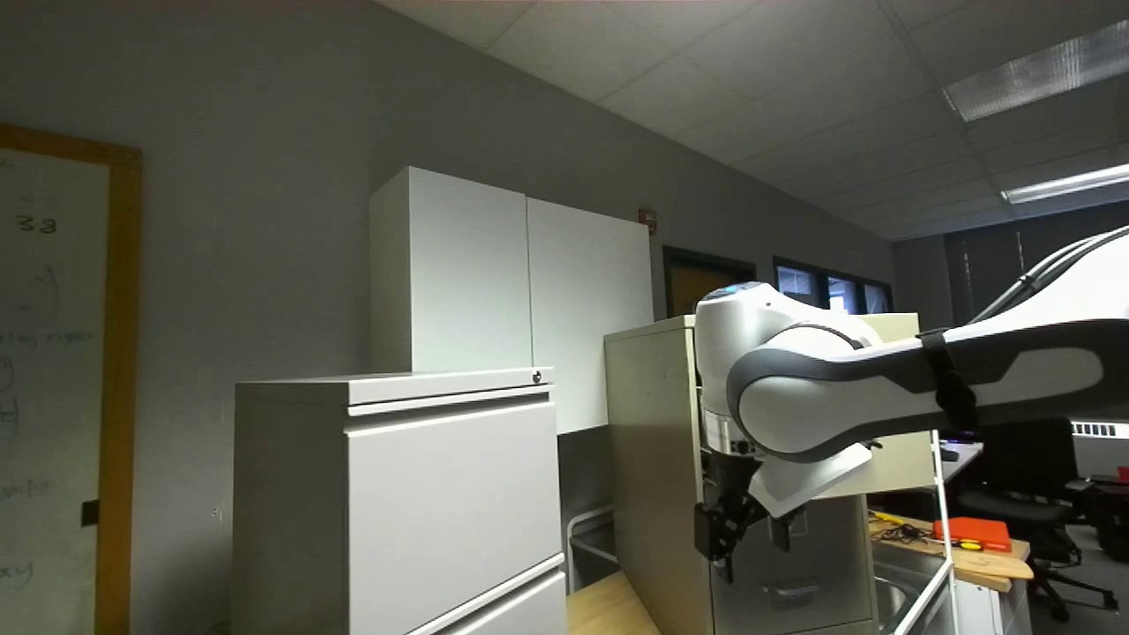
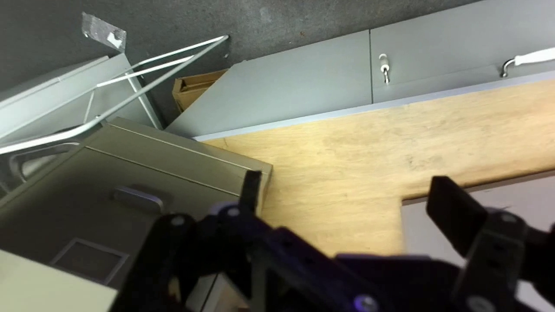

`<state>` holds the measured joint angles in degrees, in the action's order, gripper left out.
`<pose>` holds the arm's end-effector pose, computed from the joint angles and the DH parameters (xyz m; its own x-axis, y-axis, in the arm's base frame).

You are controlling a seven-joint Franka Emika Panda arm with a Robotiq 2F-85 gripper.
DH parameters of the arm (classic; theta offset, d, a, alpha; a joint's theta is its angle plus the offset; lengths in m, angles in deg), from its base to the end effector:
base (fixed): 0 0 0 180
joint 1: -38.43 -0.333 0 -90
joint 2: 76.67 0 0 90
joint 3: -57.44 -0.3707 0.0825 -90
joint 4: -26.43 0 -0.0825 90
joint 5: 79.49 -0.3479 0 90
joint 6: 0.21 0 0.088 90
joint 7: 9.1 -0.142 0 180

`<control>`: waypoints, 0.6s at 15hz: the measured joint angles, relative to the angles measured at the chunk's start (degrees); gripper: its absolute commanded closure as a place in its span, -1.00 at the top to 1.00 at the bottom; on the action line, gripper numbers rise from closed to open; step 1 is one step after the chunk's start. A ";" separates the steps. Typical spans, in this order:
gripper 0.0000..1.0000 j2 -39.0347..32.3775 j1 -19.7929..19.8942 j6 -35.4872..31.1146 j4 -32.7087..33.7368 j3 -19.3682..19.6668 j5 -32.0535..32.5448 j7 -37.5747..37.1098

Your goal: Close the top drawer of the right cabinet

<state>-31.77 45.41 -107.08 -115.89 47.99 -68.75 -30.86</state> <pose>0.2644 0.0053 0.5660 0.9246 -0.2917 0.2450 -0.3464 -0.9114 0.2223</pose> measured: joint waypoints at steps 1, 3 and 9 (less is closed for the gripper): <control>0.18 0.62 0.86 0.05 0.19 -0.02 0.69 -1.99; -0.11 2.19 2.65 -0.09 0.38 -0.03 2.01 -5.71; -0.98 7.56 8.89 -2.45 0.39 0.64 4.31 -14.49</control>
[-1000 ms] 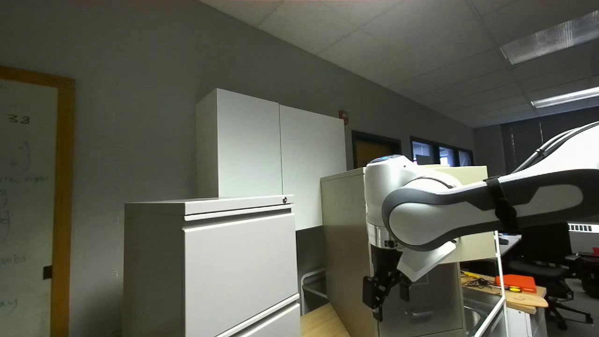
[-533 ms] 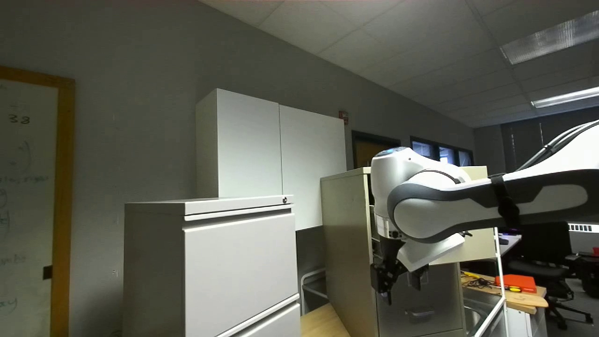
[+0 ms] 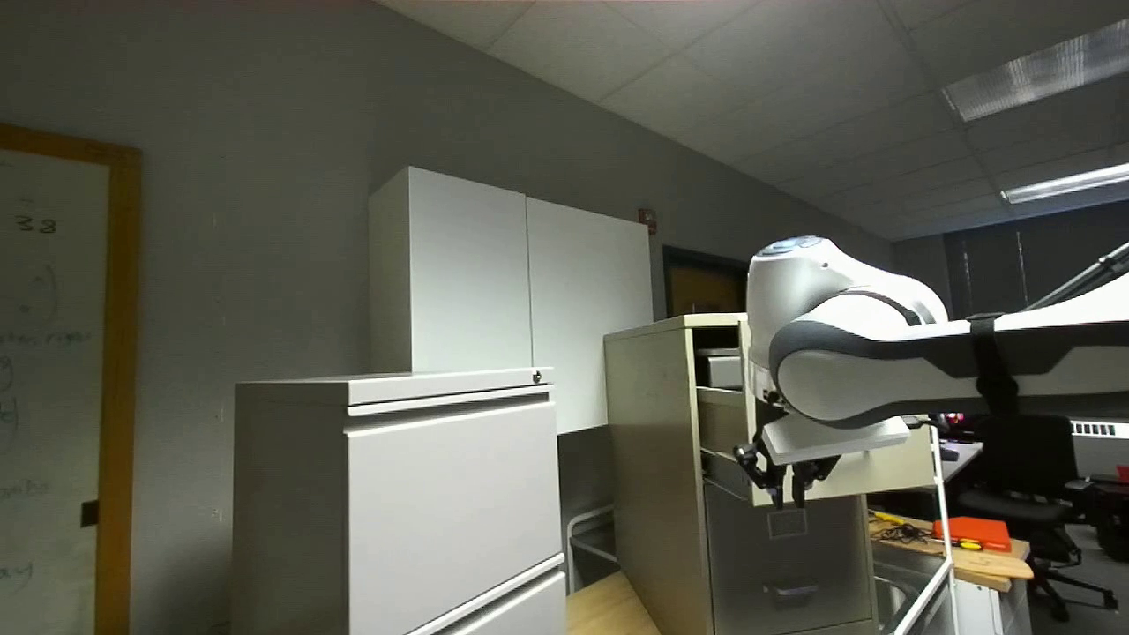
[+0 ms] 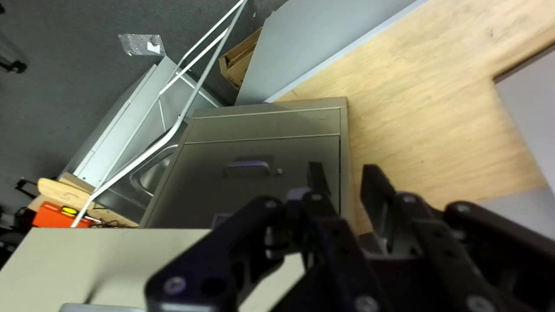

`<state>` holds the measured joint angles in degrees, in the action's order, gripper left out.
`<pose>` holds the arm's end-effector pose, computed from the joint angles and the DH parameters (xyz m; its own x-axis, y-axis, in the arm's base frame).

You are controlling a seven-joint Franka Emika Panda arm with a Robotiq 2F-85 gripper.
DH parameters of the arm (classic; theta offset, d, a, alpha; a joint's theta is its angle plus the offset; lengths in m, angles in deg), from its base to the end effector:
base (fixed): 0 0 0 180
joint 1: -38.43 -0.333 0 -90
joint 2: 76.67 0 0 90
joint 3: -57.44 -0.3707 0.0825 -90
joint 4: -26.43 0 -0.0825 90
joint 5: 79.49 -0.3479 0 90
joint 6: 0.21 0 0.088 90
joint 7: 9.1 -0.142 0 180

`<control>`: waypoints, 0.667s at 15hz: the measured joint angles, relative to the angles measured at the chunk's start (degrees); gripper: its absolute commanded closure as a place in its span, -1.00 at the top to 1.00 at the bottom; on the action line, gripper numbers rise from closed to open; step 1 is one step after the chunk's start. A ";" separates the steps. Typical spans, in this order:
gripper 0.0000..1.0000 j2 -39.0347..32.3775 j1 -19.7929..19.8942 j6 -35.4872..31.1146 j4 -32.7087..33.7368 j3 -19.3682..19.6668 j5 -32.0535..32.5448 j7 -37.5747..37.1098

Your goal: Close the top drawer of the right cabinet

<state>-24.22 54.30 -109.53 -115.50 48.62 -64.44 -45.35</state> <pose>0.2333 -0.0365 0.6098 0.6657 -0.5783 0.4716 -0.6980 -0.7061 0.1193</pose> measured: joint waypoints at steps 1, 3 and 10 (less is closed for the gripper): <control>-1.00 0.83 1.10 -0.78 -0.01 0.52 0.22 -1.02; -1.00 2.36 3.41 -2.87 -0.02 2.19 0.73 -2.75; -1.00 2.86 12.89 -20.56 0.57 6.62 3.55 -7.98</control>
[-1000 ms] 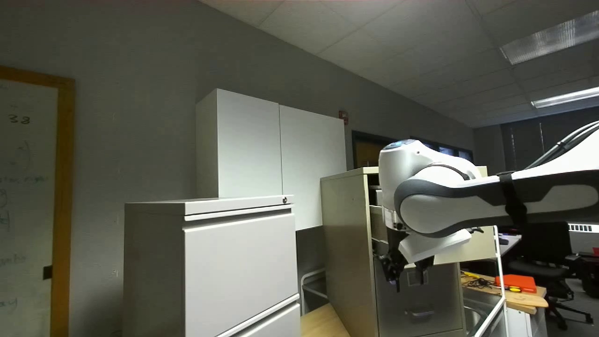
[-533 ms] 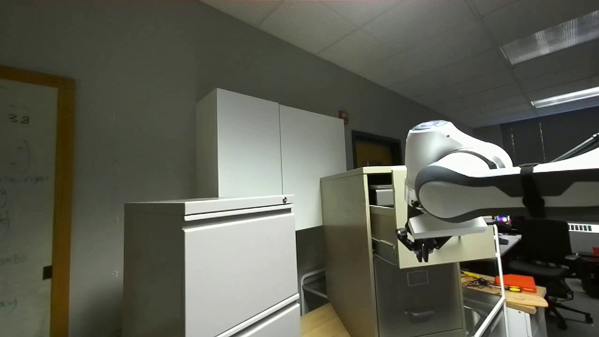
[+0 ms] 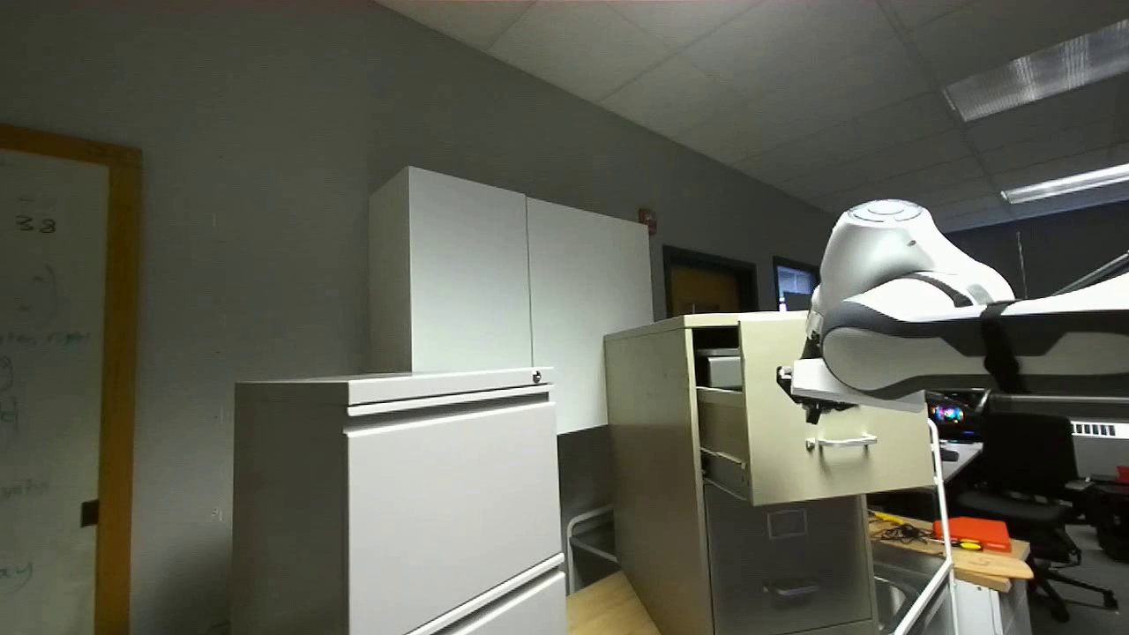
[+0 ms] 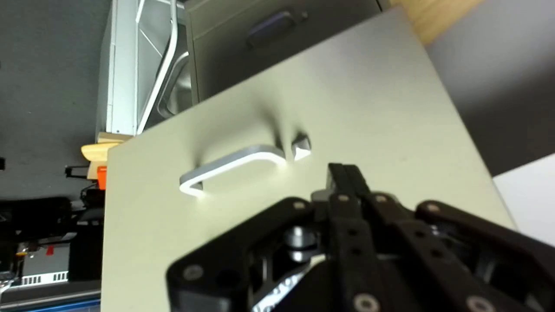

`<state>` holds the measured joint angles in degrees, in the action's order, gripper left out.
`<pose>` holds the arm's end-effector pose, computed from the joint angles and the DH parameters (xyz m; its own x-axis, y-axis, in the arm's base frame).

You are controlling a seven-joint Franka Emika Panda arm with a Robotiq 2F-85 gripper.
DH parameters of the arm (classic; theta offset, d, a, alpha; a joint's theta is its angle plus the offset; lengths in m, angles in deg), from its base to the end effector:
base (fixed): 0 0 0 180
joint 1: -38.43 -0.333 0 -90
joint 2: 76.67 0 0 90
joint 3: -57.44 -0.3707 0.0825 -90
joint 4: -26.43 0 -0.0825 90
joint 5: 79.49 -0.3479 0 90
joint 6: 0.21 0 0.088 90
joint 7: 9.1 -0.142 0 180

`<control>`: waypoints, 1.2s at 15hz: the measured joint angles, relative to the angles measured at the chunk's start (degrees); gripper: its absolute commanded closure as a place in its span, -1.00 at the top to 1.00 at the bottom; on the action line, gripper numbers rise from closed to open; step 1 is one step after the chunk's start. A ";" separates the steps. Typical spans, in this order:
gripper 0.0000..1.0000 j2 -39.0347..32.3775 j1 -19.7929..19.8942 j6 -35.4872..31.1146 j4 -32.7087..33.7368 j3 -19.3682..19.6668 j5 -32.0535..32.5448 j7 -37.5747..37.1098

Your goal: Close the top drawer of the right cabinet

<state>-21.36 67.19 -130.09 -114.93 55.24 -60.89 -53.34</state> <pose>0.2149 -0.1185 0.6796 0.2190 -0.6694 0.7099 -0.8446 -0.4944 -0.2056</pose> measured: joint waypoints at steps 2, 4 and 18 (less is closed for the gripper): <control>-1.00 -1.04 2.93 -5.40 0.81 -0.19 0.85 -1.38; -1.00 -2.61 5.46 -9.36 2.25 -0.79 1.09 -1.92; -1.00 -10.41 9.06 -13.87 8.47 -2.50 0.19 -2.11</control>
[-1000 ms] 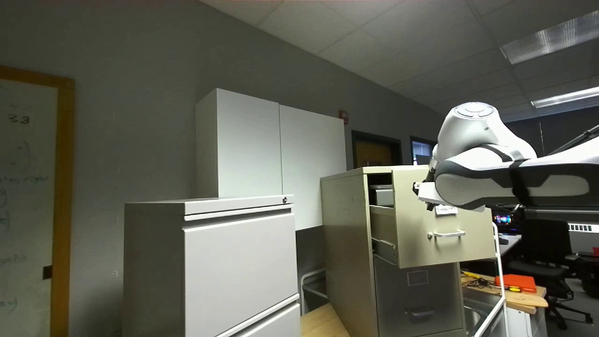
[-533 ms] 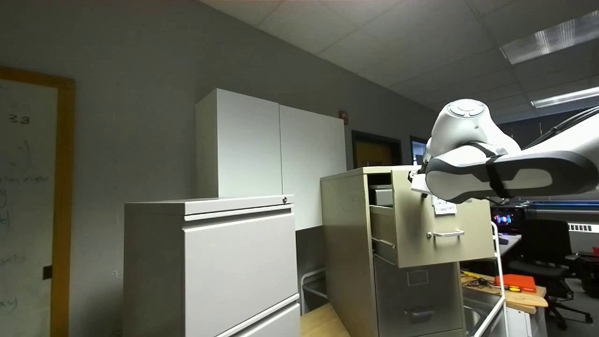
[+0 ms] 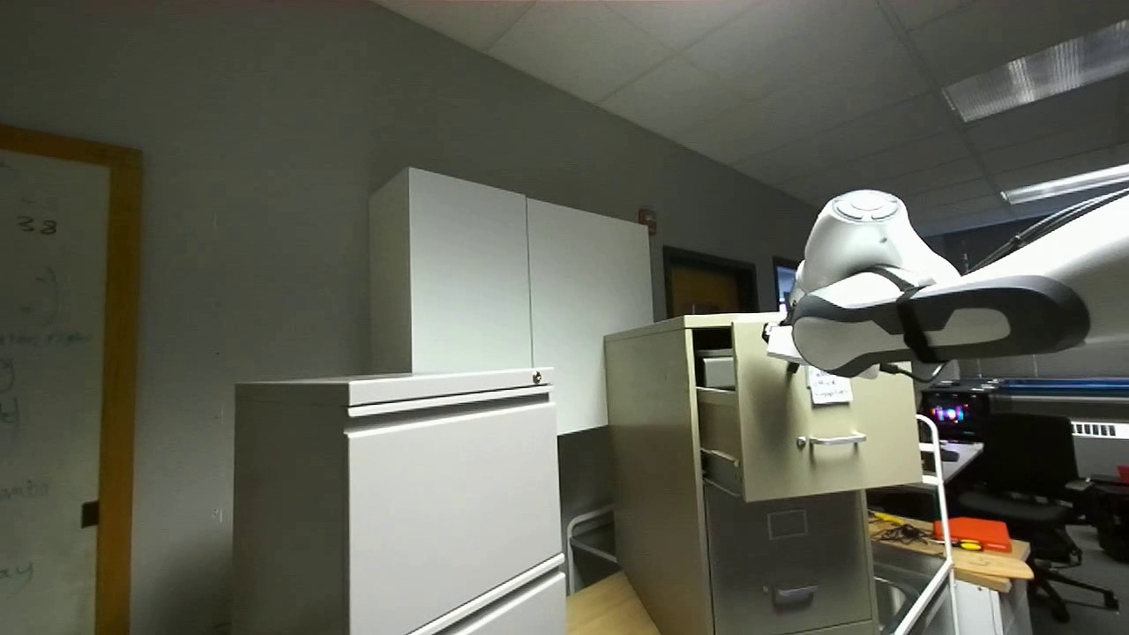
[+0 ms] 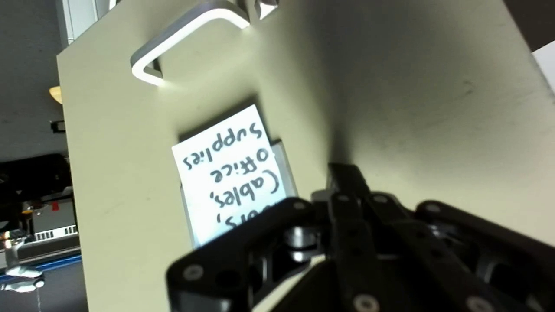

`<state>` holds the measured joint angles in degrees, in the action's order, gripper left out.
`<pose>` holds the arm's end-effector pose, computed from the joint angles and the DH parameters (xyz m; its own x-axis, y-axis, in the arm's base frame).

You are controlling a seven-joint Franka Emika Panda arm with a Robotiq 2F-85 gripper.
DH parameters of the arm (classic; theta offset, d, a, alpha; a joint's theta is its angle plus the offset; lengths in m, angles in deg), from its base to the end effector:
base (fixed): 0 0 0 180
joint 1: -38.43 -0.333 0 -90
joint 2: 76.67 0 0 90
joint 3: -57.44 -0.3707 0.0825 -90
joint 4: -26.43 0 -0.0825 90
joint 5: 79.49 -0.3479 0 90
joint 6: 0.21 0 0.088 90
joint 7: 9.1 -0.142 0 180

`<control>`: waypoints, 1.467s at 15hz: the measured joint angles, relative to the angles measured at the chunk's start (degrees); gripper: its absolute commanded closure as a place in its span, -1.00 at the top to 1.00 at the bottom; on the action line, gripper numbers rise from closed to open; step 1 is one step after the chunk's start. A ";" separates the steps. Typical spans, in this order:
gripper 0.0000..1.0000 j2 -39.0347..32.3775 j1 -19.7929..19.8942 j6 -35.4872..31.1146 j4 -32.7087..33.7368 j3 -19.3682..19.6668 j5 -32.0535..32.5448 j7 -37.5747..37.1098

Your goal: Close the top drawer of the right cabinet

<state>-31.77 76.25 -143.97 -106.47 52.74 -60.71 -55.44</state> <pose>0.2658 -0.1590 0.7410 0.0549 -0.5959 0.8012 -0.8302 -0.4730 -0.2950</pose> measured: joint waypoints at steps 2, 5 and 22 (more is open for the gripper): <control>-1.00 -2.25 -0.31 -0.16 1.67 0.34 -0.39 0.14; -1.00 -6.13 -1.18 -0.31 4.68 1.13 -0.76 0.47; -1.00 -25.43 -14.72 9.63 26.44 13.99 -11.70 14.12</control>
<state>-57.20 61.53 -134.33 -80.03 66.73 -72.40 -41.32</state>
